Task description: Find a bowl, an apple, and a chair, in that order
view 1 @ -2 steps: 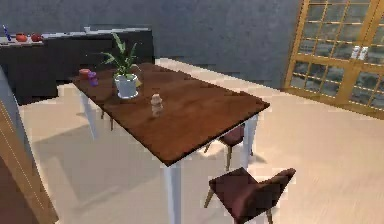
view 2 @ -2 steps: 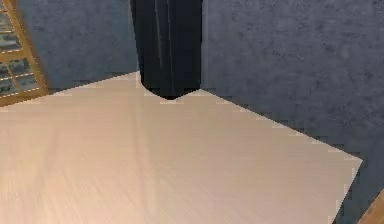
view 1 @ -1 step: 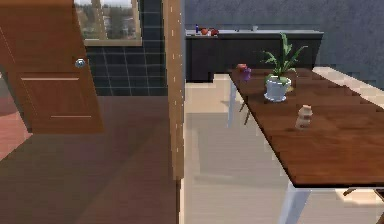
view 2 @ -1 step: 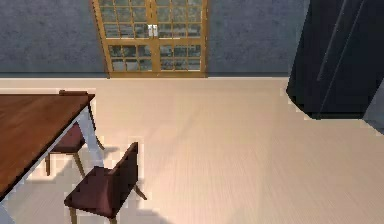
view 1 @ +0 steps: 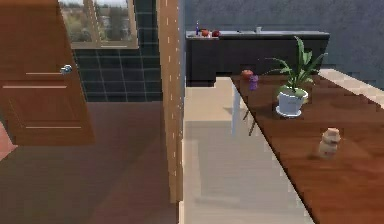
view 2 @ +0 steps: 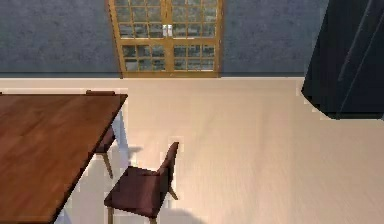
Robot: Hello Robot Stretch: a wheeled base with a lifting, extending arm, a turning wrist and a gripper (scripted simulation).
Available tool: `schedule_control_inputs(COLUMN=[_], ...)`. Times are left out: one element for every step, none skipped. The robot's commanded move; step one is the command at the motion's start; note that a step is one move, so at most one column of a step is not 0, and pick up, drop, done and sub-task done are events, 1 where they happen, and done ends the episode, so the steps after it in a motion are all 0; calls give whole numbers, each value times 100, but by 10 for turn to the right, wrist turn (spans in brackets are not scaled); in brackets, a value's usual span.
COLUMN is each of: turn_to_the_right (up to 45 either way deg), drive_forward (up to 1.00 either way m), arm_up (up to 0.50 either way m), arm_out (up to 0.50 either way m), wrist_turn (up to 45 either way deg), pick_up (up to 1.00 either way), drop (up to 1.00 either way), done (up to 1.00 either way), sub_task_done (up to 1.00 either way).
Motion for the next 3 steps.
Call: schedule_control_inputs(turn_to_the_right=[450,450,420], drive_forward=[0,0,0], arm_up=[0,0,0], arm_out=[0,0,0], wrist_turn=[0,0,0], pick_up=[0,0,0], drop=[0,0,0], done=[0,0,0], sub_task_done=[0,0,0])
